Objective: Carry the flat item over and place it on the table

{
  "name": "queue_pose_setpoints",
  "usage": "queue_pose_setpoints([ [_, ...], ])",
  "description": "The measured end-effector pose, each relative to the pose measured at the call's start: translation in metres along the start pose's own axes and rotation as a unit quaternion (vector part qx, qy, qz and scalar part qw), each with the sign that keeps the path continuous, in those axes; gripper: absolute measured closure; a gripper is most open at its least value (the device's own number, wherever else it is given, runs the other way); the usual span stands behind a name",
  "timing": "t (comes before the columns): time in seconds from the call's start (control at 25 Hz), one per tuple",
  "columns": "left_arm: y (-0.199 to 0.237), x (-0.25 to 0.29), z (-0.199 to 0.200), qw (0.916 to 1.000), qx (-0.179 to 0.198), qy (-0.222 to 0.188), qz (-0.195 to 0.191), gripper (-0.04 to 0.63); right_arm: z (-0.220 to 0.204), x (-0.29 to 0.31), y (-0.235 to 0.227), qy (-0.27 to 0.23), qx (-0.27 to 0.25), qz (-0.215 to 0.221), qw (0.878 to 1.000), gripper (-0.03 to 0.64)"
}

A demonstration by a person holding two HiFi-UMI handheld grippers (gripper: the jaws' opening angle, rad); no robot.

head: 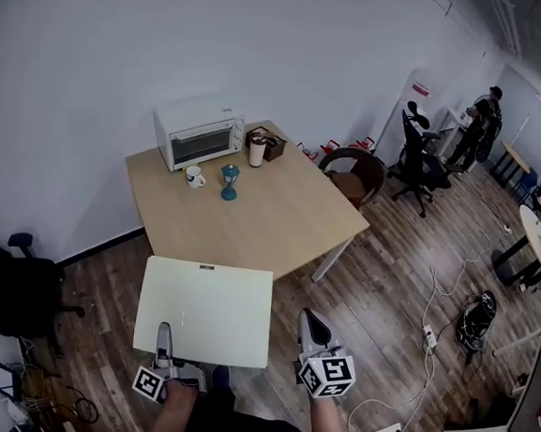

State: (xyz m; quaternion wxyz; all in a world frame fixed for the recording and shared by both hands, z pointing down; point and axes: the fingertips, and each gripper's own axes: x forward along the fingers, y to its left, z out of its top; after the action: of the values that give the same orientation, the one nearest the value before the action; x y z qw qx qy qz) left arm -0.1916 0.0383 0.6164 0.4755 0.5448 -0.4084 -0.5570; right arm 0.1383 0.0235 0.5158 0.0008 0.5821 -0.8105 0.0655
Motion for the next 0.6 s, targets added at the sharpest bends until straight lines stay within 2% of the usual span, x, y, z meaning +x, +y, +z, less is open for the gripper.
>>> queue_pose_setpoints([
  [0.32,-0.004,0.061,0.032,0.9999,-0.011,-0.005,-0.012,0.310,0.012,0.070,0.007,0.000,0.018,-0.005,1.000,0.609],
  [0.6,0.006,0.112,0.062,0.9998,-0.016,-0.004,-0.010,0.310,0.019,0.128,0.021,-0.004,0.016,0.012,1.000,0.609],
])
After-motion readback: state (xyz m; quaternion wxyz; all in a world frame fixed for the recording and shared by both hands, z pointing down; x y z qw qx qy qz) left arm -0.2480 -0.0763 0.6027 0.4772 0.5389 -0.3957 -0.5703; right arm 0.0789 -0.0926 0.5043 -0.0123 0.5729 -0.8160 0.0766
